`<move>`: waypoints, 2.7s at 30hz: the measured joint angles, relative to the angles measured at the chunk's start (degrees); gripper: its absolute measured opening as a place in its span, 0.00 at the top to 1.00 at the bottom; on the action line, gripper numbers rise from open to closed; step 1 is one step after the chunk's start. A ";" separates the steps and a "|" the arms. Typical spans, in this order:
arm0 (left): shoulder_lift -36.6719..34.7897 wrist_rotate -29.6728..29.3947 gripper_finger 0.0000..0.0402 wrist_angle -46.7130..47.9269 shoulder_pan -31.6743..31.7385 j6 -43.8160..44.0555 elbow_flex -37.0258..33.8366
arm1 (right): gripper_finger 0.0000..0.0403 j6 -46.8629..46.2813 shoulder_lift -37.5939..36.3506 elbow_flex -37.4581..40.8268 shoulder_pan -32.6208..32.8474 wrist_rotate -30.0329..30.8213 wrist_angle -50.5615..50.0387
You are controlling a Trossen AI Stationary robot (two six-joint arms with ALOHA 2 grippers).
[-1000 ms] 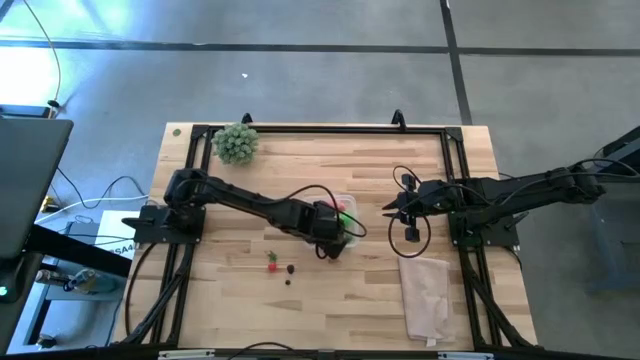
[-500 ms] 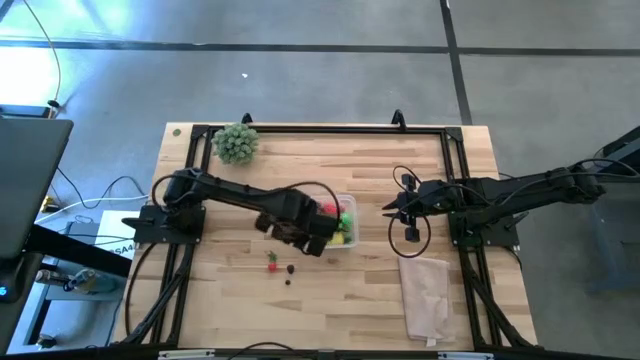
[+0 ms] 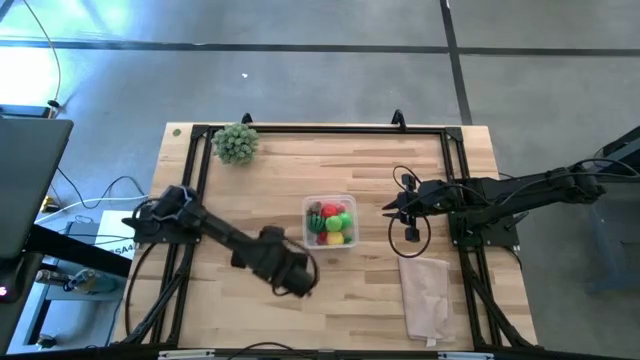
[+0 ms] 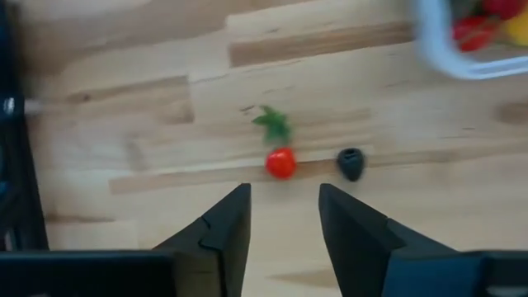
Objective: Pick and placing Produce into tupperware
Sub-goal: Put the red cherry into the transparent bin
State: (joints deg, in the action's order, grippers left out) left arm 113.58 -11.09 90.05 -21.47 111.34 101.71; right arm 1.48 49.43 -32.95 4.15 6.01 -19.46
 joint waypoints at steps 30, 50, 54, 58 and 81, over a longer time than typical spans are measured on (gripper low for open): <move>0.04 -6.51 0.50 -29.35 -5.55 13.33 -26.42 | 0.83 0.00 0.00 0.00 0.00 0.00 -0.01; 0.04 -6.43 0.51 -32.46 -5.51 15.14 -28.76 | 0.83 0.00 0.00 0.00 0.00 0.00 -0.01; 0.17 -6.46 0.56 -32.40 -5.49 15.14 -28.76 | 0.83 0.00 0.00 0.00 0.00 0.01 -0.02; 0.97 -6.45 0.62 -32.35 -5.49 15.16 -28.81 | 0.83 0.00 0.00 0.00 0.01 0.00 -0.02; 1.49 -7.56 0.73 -31.52 -5.53 16.49 -28.76 | 0.83 0.00 0.00 0.00 0.01 0.01 0.00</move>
State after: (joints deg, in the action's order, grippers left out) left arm 115.07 -18.65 58.52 -27.00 127.83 72.95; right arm 1.48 49.43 -32.95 4.16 6.02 -19.46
